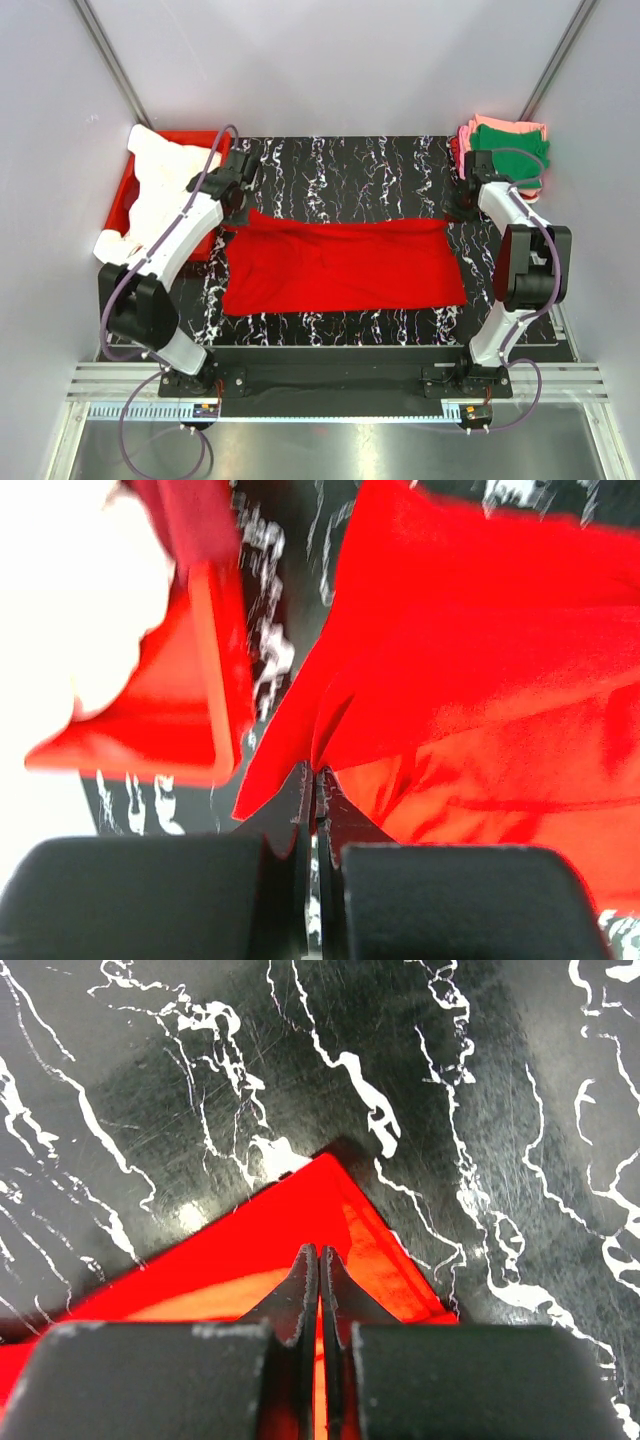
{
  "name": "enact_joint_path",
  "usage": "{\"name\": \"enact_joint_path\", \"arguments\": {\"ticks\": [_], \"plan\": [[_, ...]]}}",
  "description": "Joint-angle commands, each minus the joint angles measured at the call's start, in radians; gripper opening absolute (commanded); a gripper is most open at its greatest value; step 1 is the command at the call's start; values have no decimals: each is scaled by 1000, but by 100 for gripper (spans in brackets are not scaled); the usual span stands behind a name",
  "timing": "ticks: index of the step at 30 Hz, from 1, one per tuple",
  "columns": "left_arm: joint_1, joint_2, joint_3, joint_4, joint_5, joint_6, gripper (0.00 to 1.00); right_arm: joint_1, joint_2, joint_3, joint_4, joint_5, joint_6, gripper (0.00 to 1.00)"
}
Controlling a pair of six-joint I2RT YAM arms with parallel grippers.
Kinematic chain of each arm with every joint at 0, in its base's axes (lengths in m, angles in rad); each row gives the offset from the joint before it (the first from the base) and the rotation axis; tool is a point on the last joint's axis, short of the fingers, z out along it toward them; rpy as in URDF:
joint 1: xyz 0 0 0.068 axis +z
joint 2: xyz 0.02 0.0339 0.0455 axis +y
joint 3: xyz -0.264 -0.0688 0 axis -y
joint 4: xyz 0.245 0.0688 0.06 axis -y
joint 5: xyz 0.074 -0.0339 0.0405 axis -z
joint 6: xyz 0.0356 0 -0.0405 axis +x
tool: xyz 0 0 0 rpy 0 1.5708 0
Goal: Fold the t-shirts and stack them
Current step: Fold the tshirt
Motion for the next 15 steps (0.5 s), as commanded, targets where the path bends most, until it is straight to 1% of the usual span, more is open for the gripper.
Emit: {"name": "enact_joint_path", "arguments": {"ticks": [1,3,6,15], "plan": [[-7,-109,-82,-37,-61,-46,0,0,-69,-23,22,-7,19,0],[-23,-143,-150,-35,-89,-63,0,0,-84,-46,22,0,25,0],[-33,-197,-214,-34,-63,-90,0,-2,-117,-86,31,12,33,0],[-122,-226,-305,-48,-46,-170,0,-3,-173,-149,29,81,62,0]]}}
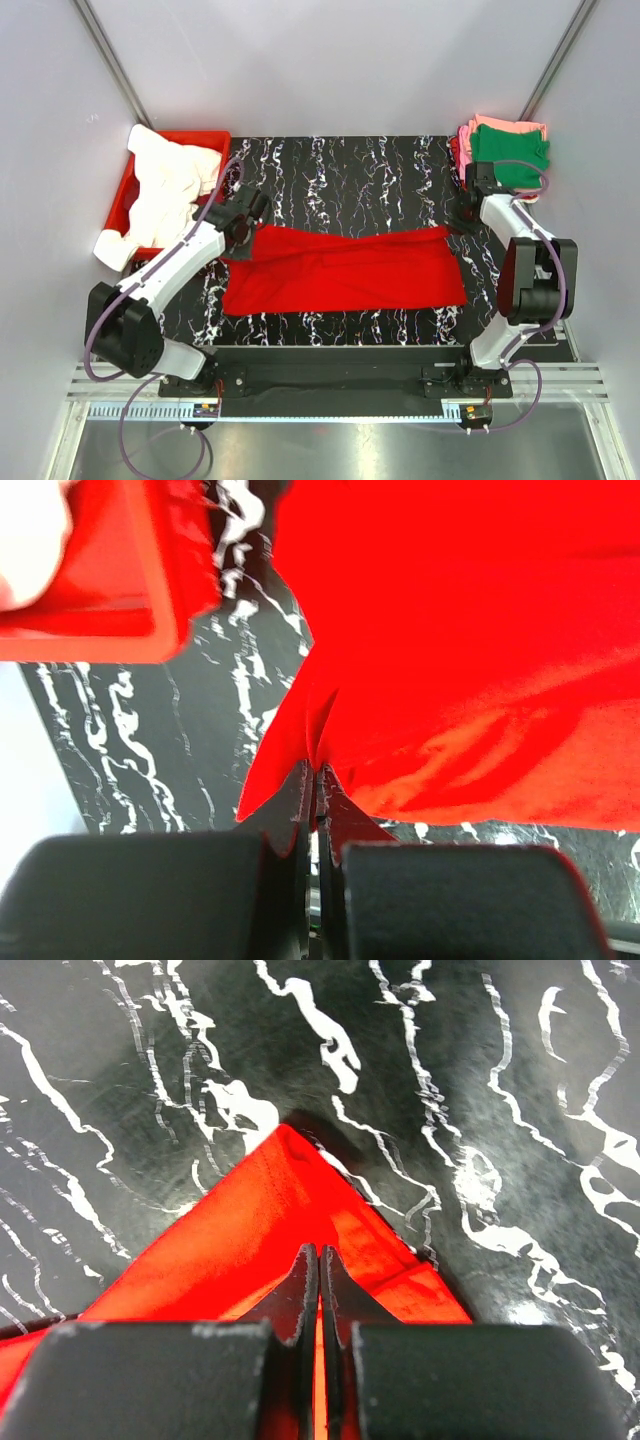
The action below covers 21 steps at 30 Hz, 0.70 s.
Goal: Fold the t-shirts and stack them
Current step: Fold the tshirt
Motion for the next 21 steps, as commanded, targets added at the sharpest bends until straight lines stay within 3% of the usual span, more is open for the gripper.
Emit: {"name": "enact_joint_path", "arguments": {"ticks": [1,7,10,15,21], "plan": [[-36,-35,-36,11,-15,-54,0,-5,-71,-18,18,76,31,0],[-54,19,12,10,-71,-75,0,-18,-53,57,42,66,46,0],[-54,102,144,1,-118,-49,0,-18,60,253,-42,61,34,0],[-48,251,388,-27,-162,-6,0,-31,157,365,-59,84,32,0],[-44,389,552,-36,-230,55,0,-48,216,456,-101,87,34,0]]}}
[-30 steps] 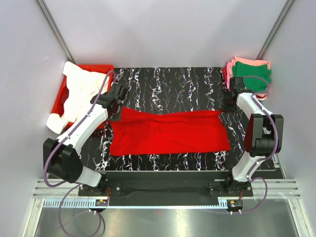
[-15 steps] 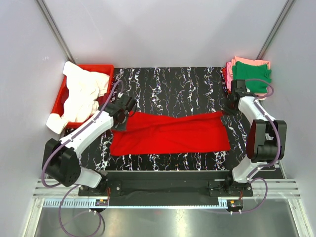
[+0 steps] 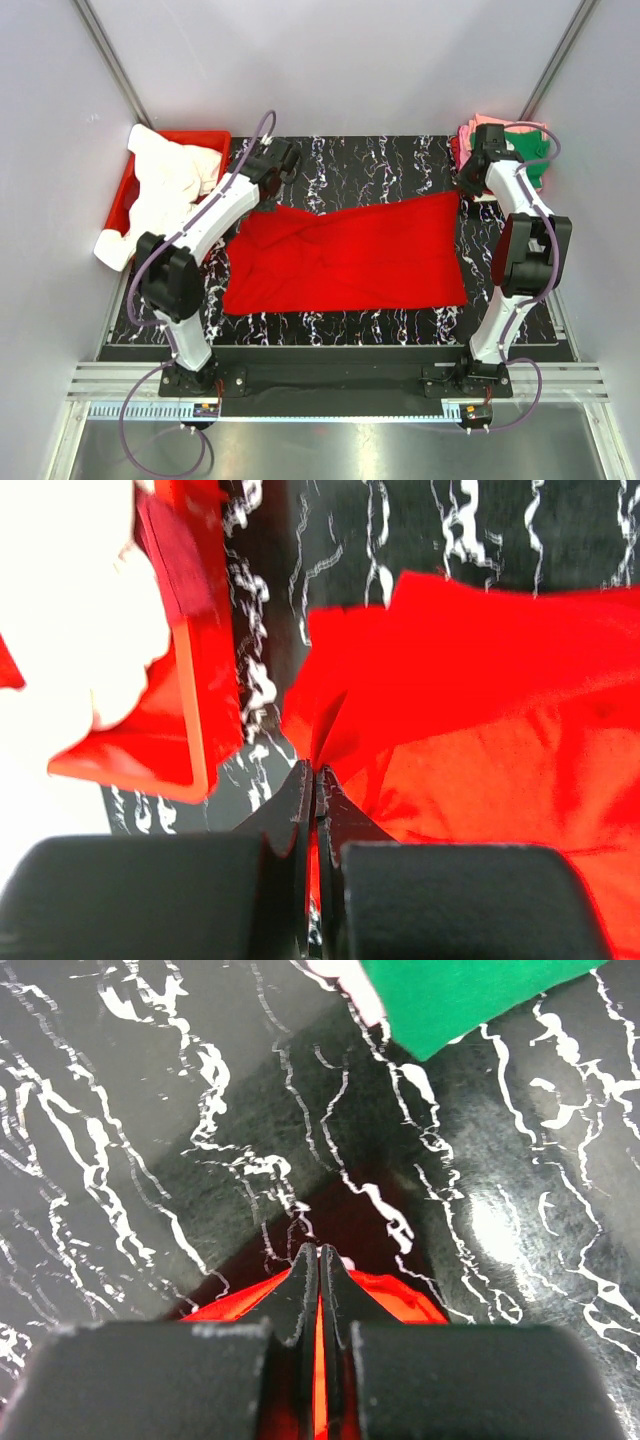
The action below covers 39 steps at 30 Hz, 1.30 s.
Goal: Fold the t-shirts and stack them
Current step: Fold the tshirt
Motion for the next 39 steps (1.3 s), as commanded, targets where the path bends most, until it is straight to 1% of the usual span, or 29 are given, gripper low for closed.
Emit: {"name": "enact_joint_path", "arguments": {"ticks": [1,4,7,8,13,14,15,21,26,32,39], "plan": [[9,44,111,-4,-81,60,0,-13,7,42,-30,33,1,0],[8,70,162,-50,-80,62,0,-13,-1,-4,-8,18,1,0],[8,32,119,-66,-72,53,0,-13,-19,-36,1,24,1,0],[8,13,58,-61,-78,51,0,-14,-31,-57,6,26,0,0],[8,-116,-99,-53,-87,31,0,-14,-90,-172,35,24,6,0],[8,-136,-149,-53,-78,21,0,-14,-106,-186,41,27,7,0],[8,-172,-171,-52,-72,16,0,-14,-114,-202,42,39,6,0],[-6,-264,-314,-43,-51,-24,0,-28,-179,-315,62,68,21,0],[-37,-286,-396,-37,-40,-58,0,-37,-211,-387,78,76,26,0],[-109,-288,-435,-38,-34,-116,0,-43,-240,-441,88,96,29,0],[-186,-260,-484,-69,-63,-177,0,-46,-292,-508,98,119,27,0]]}}
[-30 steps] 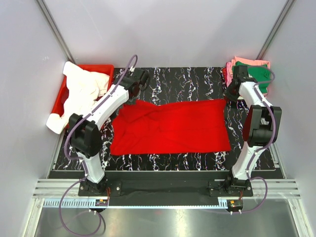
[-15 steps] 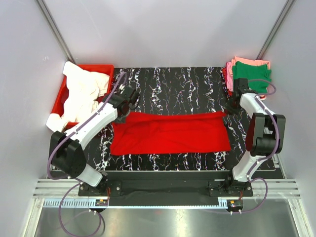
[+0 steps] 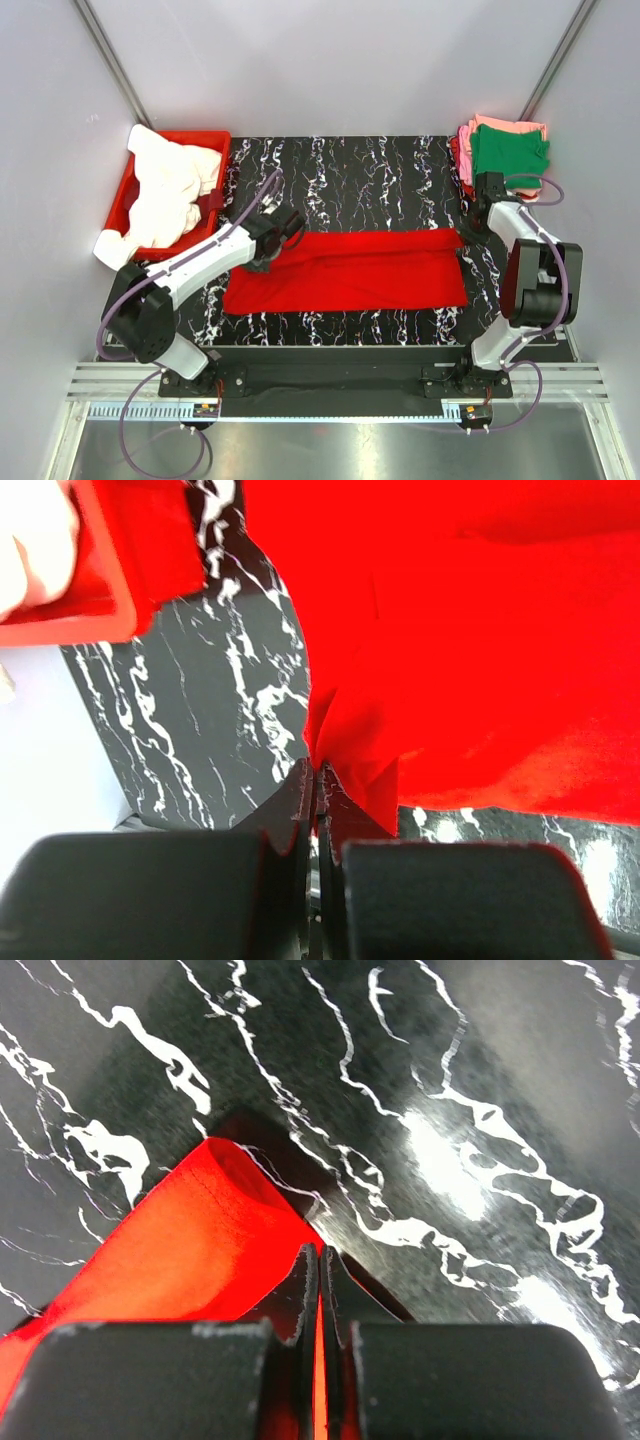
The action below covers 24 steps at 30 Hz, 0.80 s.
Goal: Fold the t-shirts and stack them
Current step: Fold the tshirt
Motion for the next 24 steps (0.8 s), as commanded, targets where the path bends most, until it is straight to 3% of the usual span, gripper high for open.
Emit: {"name": "enact_joint_path", "arguments": {"ticks": [1,6,8,9,10,12,13,14,15,19,22,24], "plan": [[-28,-7,-29,-28,-39,-60,0,-10,-73,-38,32,59,11,0],[-63,-30,-78,-85,-62,-106,3,-13,-115,-89,24,70,19,0],[-80,-43,-90,-85,-47,-114,13,-13,-139,-113,19,65,16,1],[-89,-55,-93,-86,-12,-114,16,-15,-150,-121,15,62,14,6],[-98,-60,-87,-92,-13,-123,20,-16,-170,-136,4,61,14,17],[-112,-63,-77,-109,1,-134,33,-16,-199,-155,-5,53,19,50],[-112,-63,-72,-114,1,-134,37,-16,-234,-176,-11,50,20,59],[-112,-66,-67,-123,2,-137,48,-16,-253,-185,-14,48,28,73],[-114,-78,-58,-122,10,-137,52,-16,-271,-193,-20,47,29,77],[-111,-144,-49,-62,67,-123,62,-16,-357,-160,-82,31,29,79],[-86,-170,-32,-13,74,-108,63,2,-447,-161,-62,-100,45,70],[-53,-185,-18,22,111,-100,62,91,-492,-173,-25,-157,71,66]]}}
